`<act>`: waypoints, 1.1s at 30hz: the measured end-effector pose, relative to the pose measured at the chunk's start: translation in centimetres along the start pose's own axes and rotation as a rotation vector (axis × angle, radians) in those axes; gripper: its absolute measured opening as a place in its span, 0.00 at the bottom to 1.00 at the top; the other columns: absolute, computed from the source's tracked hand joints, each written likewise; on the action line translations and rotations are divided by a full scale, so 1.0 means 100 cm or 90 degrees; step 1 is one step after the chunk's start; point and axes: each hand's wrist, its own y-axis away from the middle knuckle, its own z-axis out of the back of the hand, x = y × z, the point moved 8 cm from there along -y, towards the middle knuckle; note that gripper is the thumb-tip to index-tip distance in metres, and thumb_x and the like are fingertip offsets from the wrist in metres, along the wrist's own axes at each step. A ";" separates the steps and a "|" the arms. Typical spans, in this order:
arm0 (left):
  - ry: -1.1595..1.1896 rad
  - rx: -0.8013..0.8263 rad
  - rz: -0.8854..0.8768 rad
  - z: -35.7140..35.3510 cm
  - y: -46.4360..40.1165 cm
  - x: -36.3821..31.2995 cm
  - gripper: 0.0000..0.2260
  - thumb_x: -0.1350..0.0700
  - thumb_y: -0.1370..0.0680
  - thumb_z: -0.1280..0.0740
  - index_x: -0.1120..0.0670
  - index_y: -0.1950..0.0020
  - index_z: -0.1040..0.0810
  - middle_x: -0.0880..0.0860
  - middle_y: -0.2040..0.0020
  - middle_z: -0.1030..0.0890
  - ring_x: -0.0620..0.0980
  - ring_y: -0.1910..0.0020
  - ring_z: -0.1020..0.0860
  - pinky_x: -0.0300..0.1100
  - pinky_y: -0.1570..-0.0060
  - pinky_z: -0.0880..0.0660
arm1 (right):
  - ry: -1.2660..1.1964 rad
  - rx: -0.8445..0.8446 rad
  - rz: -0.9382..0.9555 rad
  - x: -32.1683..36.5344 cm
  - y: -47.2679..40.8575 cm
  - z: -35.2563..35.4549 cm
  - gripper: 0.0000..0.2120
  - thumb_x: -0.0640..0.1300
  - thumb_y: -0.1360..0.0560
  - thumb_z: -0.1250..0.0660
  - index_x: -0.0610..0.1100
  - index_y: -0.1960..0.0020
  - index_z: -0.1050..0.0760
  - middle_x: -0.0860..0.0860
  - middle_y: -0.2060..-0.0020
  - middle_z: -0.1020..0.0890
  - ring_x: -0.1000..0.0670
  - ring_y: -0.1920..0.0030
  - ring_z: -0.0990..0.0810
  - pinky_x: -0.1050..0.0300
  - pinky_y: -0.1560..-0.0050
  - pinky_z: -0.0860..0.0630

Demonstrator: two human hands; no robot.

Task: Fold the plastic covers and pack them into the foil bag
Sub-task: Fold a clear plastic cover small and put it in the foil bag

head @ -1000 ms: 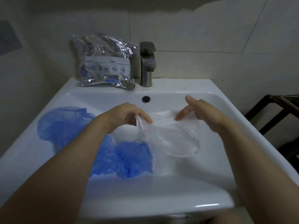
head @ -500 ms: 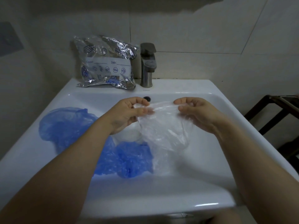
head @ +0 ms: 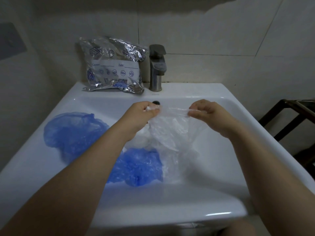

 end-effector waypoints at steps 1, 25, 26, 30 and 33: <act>-0.012 0.004 -0.006 0.000 0.000 -0.001 0.04 0.59 0.23 0.34 0.51 0.55 0.22 0.51 0.58 0.20 0.48 0.58 0.23 0.42 0.50 0.27 | -0.028 0.004 -0.001 -0.002 0.000 0.001 0.05 0.43 0.25 0.33 0.45 0.58 0.19 0.50 0.53 0.21 0.54 0.53 0.22 0.62 0.47 0.29; -0.051 0.051 -0.031 -0.009 0.008 -0.003 0.11 0.63 0.28 0.29 0.46 0.54 0.20 0.50 0.44 0.20 0.46 0.50 0.22 0.38 0.48 0.24 | -0.004 0.034 -0.072 0.002 0.002 -0.018 0.05 0.41 0.23 0.36 0.41 0.56 0.23 0.50 0.64 0.22 0.52 0.64 0.26 0.60 0.60 0.29; -0.044 0.059 -0.037 -0.008 0.008 -0.004 0.13 0.65 0.27 0.30 0.46 0.52 0.20 0.50 0.44 0.21 0.44 0.51 0.22 0.35 0.50 0.24 | 0.017 0.040 -0.059 0.004 0.003 -0.016 0.03 0.42 0.25 0.33 0.42 0.55 0.24 0.51 0.64 0.22 0.53 0.64 0.26 0.62 0.61 0.29; -0.141 0.020 -0.074 0.000 0.005 -0.007 0.12 0.64 0.27 0.30 0.48 0.48 0.20 0.50 0.49 0.20 0.43 0.52 0.24 0.31 0.53 0.28 | 0.106 -0.033 -0.014 0.011 0.001 0.000 0.04 0.37 0.28 0.31 0.44 0.58 0.24 0.54 0.69 0.26 0.55 0.69 0.30 0.70 0.71 0.35; -0.187 -0.014 -0.088 0.007 0.005 -0.007 0.05 0.60 0.26 0.30 0.49 0.56 0.20 0.48 0.60 0.20 0.44 0.59 0.25 0.36 0.56 0.30 | 0.104 -0.055 -0.009 0.009 0.000 0.003 0.06 0.37 0.26 0.33 0.46 0.61 0.24 0.53 0.70 0.26 0.54 0.69 0.31 0.67 0.70 0.35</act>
